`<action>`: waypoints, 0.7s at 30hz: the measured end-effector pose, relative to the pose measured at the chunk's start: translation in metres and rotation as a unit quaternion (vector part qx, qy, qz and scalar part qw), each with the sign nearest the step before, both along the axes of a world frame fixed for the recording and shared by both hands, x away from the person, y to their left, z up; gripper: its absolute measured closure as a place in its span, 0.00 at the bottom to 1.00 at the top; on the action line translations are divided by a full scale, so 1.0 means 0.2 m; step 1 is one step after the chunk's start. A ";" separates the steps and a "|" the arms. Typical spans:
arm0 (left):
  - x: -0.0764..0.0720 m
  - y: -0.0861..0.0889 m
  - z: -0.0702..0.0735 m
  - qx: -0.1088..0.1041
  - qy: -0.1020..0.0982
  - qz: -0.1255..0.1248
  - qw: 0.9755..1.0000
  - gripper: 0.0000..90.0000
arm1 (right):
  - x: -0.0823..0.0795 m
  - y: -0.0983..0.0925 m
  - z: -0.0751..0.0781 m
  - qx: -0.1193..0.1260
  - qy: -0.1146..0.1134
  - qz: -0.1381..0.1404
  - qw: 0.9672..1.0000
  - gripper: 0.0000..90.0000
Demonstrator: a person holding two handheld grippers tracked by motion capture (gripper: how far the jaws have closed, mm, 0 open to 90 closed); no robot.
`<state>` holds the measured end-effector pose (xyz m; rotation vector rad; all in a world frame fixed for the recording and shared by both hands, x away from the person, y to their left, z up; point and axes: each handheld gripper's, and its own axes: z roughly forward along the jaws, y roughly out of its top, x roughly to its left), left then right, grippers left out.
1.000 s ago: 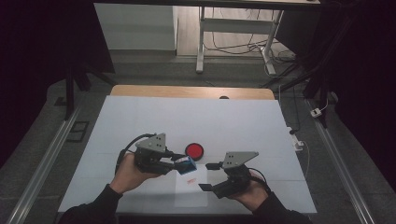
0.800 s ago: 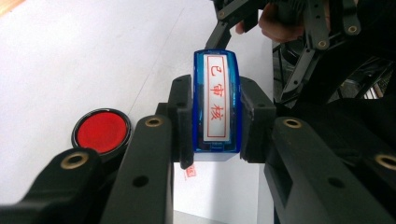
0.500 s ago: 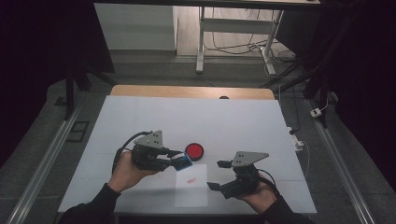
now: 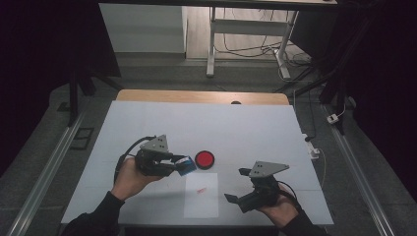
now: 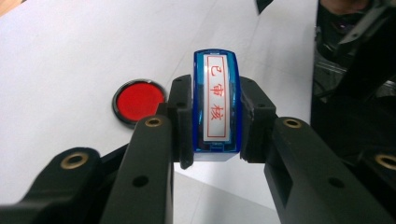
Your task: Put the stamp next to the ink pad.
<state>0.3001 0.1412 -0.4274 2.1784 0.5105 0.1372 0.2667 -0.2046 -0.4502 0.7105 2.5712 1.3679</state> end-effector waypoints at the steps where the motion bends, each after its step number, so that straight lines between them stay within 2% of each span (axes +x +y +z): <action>1: 0.00 0.01 0.00 0.002 0.000 0.005 1.000 0.78 | 0.00 -0.01 0.00 -0.004 0.000 -0.001 1.000 0.03; 10: 0.04 0.07 -0.03 0.009 0.004 0.042 0.999 0.78 | -0.03 -0.08 -0.02 -0.022 -0.007 -0.032 0.999 0.00; 15: 0.06 0.10 -0.05 0.010 0.008 0.063 0.998 0.78 | -0.05 -0.12 -0.02 -0.034 -0.018 -0.051 0.998 0.00; 21: 0.08 0.13 -0.07 0.023 0.007 0.085 0.996 0.78 | -0.06 -0.17 -0.03 -0.043 -0.017 -0.070 0.996 0.00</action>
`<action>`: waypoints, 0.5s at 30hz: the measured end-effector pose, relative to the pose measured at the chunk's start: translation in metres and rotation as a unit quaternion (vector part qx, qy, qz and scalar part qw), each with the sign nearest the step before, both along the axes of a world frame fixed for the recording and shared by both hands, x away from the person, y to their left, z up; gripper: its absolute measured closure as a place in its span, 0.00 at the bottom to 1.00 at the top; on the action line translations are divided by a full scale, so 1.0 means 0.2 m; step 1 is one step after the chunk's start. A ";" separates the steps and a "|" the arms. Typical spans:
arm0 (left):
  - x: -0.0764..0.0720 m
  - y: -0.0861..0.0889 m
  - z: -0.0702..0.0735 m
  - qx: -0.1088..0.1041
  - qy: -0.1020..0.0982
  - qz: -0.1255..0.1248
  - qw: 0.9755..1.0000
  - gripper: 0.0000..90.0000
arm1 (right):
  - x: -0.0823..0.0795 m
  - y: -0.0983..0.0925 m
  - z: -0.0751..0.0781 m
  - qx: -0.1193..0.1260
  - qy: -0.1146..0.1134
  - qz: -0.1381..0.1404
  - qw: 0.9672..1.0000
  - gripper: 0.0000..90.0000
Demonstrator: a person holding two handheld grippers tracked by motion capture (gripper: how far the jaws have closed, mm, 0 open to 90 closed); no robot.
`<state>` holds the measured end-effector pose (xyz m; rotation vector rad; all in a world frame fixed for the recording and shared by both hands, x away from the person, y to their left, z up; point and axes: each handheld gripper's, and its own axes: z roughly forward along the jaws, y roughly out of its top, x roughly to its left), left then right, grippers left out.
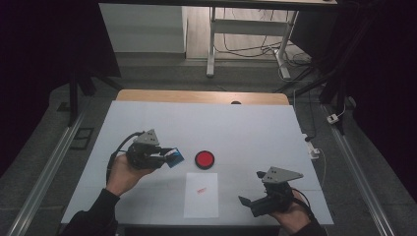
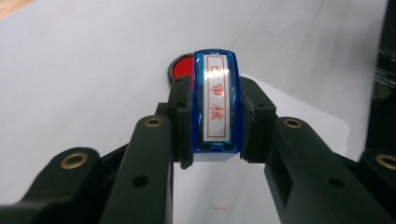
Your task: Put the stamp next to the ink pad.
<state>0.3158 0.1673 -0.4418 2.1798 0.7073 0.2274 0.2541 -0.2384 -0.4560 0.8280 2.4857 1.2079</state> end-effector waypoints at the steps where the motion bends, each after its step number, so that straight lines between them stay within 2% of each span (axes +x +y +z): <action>1: 0.00 0.00 -0.01 0.002 0.000 0.003 1.000 0.78 | 0.00 -0.01 0.00 0.000 0.001 -0.002 1.000 0.00; 8: 0.03 0.04 -0.04 0.014 0.004 0.027 1.000 0.78 | -0.04 -0.07 0.00 -0.008 -0.009 -0.028 1.000 0.00; 15: 0.06 0.09 -0.08 0.023 0.011 0.054 0.998 0.78 | -0.06 -0.14 -0.01 -0.009 -0.003 -0.052 0.999 0.00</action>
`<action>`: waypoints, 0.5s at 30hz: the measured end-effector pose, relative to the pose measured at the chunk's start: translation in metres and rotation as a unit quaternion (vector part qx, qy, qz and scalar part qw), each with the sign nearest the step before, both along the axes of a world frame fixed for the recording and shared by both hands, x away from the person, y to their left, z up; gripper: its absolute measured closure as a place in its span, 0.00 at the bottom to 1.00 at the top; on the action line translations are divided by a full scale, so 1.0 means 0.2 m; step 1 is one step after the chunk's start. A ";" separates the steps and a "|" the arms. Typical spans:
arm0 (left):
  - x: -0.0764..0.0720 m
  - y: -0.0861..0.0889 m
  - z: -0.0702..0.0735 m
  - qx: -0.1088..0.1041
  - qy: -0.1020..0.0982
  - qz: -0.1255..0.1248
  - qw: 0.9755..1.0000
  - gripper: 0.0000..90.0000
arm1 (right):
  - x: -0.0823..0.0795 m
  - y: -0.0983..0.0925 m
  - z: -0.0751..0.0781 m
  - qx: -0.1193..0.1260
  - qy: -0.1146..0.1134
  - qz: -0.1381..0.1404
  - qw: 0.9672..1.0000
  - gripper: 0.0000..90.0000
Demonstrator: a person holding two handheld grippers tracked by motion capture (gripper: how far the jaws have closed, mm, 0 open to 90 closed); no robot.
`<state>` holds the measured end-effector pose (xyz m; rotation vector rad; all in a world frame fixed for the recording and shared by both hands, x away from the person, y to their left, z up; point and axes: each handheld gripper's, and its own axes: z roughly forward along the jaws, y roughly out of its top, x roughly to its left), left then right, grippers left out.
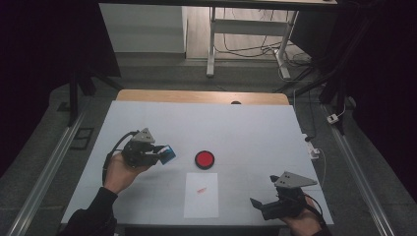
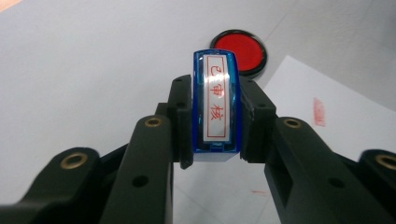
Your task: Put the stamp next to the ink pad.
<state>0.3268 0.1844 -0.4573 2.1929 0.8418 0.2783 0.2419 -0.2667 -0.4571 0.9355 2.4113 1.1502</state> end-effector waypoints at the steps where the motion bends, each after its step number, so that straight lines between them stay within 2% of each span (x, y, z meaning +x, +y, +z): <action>1: 0.00 0.01 -0.01 0.002 0.000 0.002 1.000 0.78 | 0.00 -0.01 0.00 0.000 0.002 -0.002 1.000 0.00; 15: 0.05 0.05 -0.09 0.019 0.015 0.031 0.999 0.78 | -0.03 -0.08 0.01 0.010 0.001 -0.027 1.000 0.00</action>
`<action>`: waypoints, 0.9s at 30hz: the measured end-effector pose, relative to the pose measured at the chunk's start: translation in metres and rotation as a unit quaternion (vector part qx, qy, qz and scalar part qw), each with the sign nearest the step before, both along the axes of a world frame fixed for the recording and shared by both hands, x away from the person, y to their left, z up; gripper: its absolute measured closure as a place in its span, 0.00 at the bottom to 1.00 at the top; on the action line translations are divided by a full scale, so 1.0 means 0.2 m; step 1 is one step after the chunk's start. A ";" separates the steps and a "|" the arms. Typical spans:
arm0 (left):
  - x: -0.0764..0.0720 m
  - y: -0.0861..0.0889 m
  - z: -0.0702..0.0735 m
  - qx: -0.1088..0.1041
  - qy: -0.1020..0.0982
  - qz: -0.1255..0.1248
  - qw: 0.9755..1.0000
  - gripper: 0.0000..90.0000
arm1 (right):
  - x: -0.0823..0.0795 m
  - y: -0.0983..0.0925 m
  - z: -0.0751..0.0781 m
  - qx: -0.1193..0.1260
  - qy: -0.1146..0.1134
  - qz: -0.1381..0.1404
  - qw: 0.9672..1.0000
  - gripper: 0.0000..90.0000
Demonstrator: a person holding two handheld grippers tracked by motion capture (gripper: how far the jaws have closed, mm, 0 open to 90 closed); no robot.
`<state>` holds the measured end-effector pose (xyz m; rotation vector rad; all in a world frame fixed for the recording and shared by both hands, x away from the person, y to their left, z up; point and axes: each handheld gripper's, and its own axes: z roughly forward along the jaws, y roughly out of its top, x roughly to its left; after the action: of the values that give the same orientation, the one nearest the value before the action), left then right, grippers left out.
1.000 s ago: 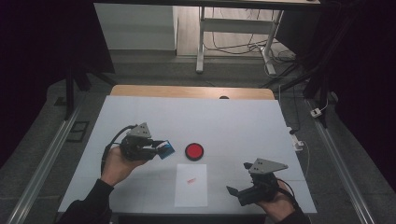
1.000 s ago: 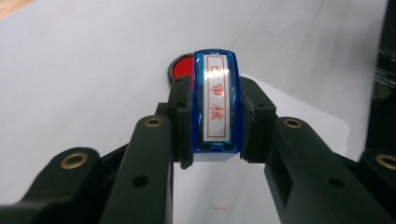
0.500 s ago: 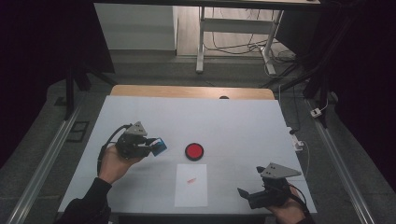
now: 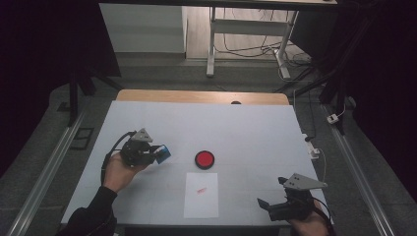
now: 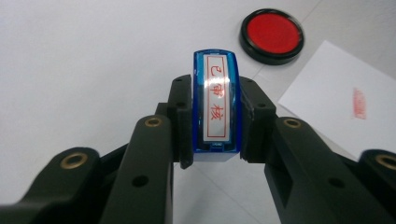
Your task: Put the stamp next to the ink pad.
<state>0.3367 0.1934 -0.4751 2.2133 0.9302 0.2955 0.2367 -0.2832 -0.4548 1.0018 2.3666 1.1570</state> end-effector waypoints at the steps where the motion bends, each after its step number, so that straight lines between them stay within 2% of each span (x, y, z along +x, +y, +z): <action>1: 0.00 0.00 -0.01 0.002 0.003 0.001 1.000 0.78 | 0.00 0.00 0.00 0.001 0.000 -0.001 1.000 0.00; 7: 0.03 0.01 -0.05 0.013 0.014 0.009 1.000 0.78 | 0.00 0.00 0.00 -0.004 -0.002 0.001 1.000 0.00; 18: 0.06 -0.01 -0.13 0.042 0.026 0.001 0.999 0.78 | 0.00 0.00 0.00 -0.005 0.000 0.003 1.000 0.00; 25: 0.06 -0.02 -0.14 0.046 0.033 0.001 0.998 0.77 | 0.00 0.00 0.00 -0.004 0.000 0.004 1.000 0.00; 27: 0.06 -0.02 -0.14 0.040 0.033 0.005 0.999 0.72 | 0.00 0.00 0.00 -0.004 0.000 0.004 1.000 0.00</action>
<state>0.3492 0.1898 -0.5039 2.3037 0.9801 0.2701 0.2361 -0.2824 -0.4552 0.9908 2.3760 1.1498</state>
